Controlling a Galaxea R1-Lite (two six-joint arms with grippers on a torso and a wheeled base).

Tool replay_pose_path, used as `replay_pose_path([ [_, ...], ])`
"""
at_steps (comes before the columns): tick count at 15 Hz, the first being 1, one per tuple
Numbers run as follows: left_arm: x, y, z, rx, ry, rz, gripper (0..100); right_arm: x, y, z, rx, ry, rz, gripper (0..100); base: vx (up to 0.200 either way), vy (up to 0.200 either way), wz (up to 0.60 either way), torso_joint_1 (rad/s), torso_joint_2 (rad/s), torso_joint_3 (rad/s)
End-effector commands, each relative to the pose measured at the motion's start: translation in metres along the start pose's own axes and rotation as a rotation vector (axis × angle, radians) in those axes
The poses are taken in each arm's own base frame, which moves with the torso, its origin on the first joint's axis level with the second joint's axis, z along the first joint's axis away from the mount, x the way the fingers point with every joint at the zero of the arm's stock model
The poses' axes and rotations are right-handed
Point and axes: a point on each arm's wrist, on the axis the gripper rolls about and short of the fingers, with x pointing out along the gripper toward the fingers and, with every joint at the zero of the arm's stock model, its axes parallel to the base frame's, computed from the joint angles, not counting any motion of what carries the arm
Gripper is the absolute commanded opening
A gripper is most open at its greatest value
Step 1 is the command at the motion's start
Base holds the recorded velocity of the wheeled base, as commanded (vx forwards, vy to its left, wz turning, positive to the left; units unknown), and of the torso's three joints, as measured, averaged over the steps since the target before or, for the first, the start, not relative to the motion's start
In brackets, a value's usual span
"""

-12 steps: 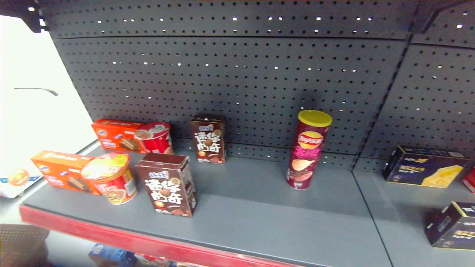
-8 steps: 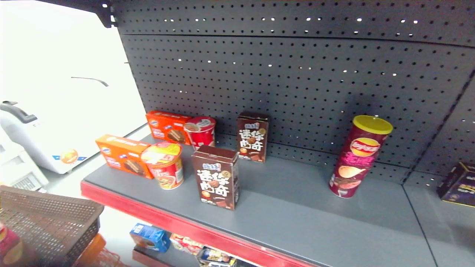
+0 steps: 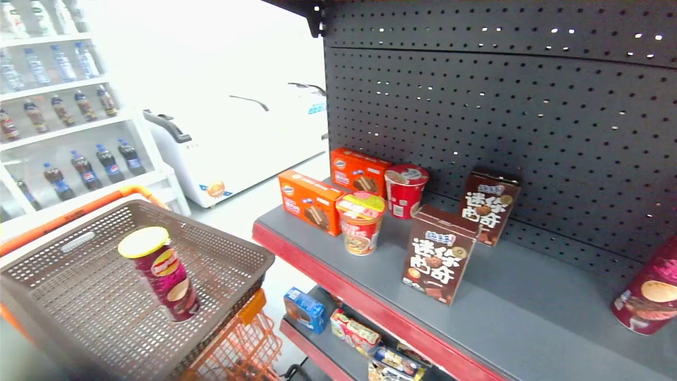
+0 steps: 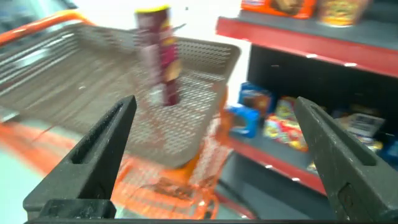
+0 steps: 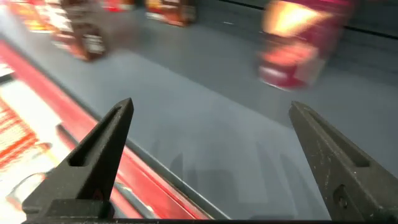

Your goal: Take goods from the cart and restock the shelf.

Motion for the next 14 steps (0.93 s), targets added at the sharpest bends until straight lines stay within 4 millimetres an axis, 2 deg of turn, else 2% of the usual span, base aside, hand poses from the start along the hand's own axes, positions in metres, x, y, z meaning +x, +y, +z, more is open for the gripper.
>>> replay_pose_path([
  [1,0.000,0.000,0.000,0.000,0.000,0.001,100,0.000,0.000,0.000,0.000,-0.001,0.000,100,0.000,0.000,0.00,0.000,0.00,0.000],
  [12,0.000,0.000,0.001,0.009,-0.009,0.021,100,0.000,0.000,0.000,0.000,-0.001,0.000,100,0.000,0.000,0.00,0.000,0.00,0.000],
  [13,-0.005,0.001,0.021,0.074,-0.059,0.026,100,0.000,0.000,0.000,0.000,-0.001,0.000,100,0.000,0.000,0.00,0.000,0.00,0.000],
  [14,-0.003,0.001,0.051,0.106,-0.029,0.025,100,0.000,0.000,0.000,0.000,-0.001,0.000,100,0.000,0.000,0.00,0.000,0.00,0.000],
])
